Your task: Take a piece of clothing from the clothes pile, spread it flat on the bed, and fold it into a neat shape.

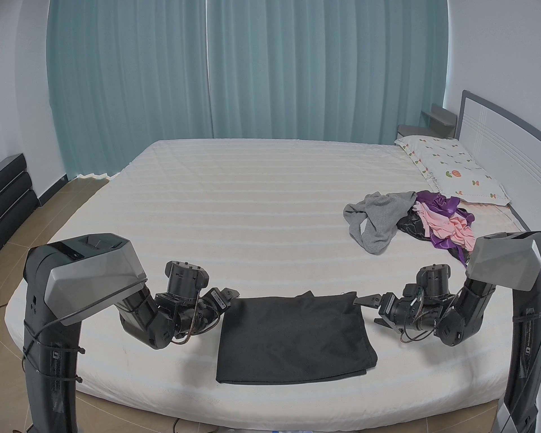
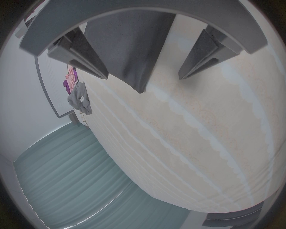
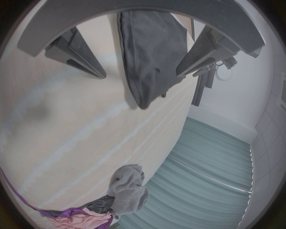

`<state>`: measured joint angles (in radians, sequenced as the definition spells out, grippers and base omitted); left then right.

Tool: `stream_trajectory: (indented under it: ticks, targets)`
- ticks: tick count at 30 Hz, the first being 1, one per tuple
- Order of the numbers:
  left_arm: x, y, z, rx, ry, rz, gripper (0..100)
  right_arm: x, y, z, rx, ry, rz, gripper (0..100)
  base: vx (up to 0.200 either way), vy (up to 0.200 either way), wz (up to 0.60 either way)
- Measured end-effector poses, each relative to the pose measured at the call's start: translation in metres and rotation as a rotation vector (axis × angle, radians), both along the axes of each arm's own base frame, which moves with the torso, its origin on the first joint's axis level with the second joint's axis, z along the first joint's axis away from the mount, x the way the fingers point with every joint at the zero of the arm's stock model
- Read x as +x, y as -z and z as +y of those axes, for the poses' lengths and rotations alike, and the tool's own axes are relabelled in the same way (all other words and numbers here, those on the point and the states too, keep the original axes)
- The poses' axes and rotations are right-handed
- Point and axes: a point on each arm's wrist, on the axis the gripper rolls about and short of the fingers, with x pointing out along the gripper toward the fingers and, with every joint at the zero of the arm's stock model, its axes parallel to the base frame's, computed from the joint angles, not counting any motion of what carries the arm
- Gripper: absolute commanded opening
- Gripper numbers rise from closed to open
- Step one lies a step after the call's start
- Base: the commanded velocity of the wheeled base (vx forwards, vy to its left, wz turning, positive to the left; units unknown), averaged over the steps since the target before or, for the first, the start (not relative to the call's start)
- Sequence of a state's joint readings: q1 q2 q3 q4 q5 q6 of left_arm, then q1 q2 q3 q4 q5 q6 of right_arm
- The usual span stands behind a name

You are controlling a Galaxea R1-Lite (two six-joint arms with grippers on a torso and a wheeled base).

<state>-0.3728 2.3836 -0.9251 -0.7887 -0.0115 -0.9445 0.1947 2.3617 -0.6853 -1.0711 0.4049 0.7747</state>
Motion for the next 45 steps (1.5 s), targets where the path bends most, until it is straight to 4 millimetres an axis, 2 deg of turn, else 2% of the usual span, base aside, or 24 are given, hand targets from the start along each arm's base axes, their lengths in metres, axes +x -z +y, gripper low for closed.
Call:
stream_trajectory:
  ticks: [4,10,20,21,44,45]
  targets:
    - [-0.005,-0.003,0.001,-0.009,0.001,-0.015,100,-0.019,-0.001,-0.004,-0.008,-0.005,0.039,100,-0.1,0.0,0.0]
    - [-0.007,-0.004,0.001,-0.011,0.002,-0.017,100,-0.036,-0.002,-0.005,-0.012,-0.014,0.048,100,0.0,0.0,0.0]
    - [-0.007,-0.004,0.001,-0.012,0.001,-0.02,100,-0.045,0.003,0.008,-0.073,-0.064,0.037,100,0.0,0.0,0.0]
    - [-0.006,-0.005,0.001,-0.013,0.001,-0.022,100,-0.045,0.004,0.009,-0.079,-0.067,0.036,0,0.0,0.0,0.0]
    - [-0.001,-0.007,0.005,-0.018,-0.013,-0.034,100,-0.054,0.007,0.007,-0.091,-0.068,0.064,0,0.0,0.0,0.0]
    - [-0.001,-0.007,0.005,-0.018,-0.013,-0.035,100,-0.054,0.007,0.007,-0.093,-0.069,0.063,100,0.0,0.0,0.0]
